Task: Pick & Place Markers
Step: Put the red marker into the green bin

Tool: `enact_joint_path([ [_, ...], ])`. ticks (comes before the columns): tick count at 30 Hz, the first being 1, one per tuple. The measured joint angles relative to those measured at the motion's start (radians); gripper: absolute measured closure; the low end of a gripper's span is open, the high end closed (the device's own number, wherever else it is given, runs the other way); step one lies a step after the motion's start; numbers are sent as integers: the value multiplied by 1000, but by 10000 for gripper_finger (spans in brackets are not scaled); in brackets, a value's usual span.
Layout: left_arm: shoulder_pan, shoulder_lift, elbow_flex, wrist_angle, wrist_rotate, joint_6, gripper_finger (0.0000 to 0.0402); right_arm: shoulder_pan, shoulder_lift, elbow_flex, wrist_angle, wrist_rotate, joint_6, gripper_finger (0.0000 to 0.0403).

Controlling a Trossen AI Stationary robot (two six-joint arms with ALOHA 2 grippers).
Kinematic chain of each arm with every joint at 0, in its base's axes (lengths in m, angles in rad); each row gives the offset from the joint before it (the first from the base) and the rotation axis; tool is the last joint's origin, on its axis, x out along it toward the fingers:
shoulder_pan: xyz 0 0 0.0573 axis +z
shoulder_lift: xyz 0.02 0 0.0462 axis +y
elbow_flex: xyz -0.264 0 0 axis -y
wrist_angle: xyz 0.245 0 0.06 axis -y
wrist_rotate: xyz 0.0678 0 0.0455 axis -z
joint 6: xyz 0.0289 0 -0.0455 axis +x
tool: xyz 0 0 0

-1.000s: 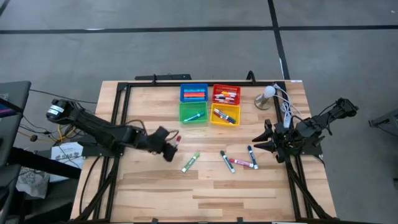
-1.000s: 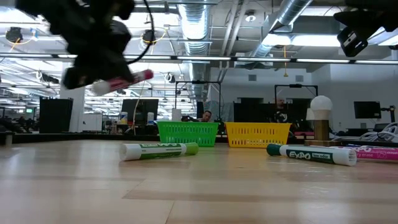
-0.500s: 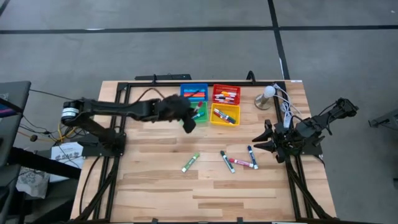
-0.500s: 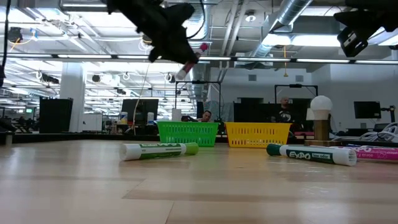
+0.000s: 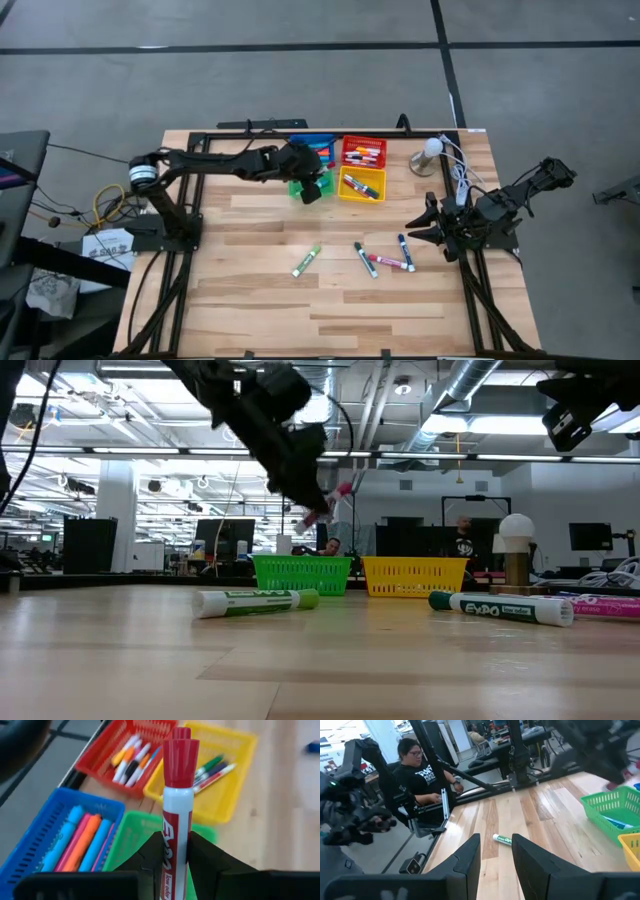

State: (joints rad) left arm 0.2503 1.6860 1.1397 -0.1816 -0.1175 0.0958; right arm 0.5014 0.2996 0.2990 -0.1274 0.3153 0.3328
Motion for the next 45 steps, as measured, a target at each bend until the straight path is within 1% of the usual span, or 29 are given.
enact_joint_path([
  [4, 47, 53, 0, -2, 34, 16, 332, 0, 0, 0, 0, 0, 0, 301],
  [8, 71, 84, 0, -7, 66, 35, 332, 0, 0, 0, 0, 0, 0, 301],
  [13, 82, 116, 0, -72, 119, 75, 332, 0, 0, 0, 0, 0, 0, 301],
  [17, 82, 129, 0, -107, 119, 87, 332, 0, 0, 0, 0, 0, 0, 301],
  [29, 83, 129, 0, -111, 135, 111, 329, 0, 0, 0, 0, 0, 0, 301],
  [34, 83, 129, -1, -119, 134, 159, 327, 0, 0, 0, 0, 0, 16, 301],
  [38, 83, 129, -1, -118, 134, 162, 317, 0, 0, 0, 0, 0, 18, 301],
  [45, 84, 129, -1, -118, 134, 161, 288, 0, 0, 0, 0, 0, 18, 301],
])
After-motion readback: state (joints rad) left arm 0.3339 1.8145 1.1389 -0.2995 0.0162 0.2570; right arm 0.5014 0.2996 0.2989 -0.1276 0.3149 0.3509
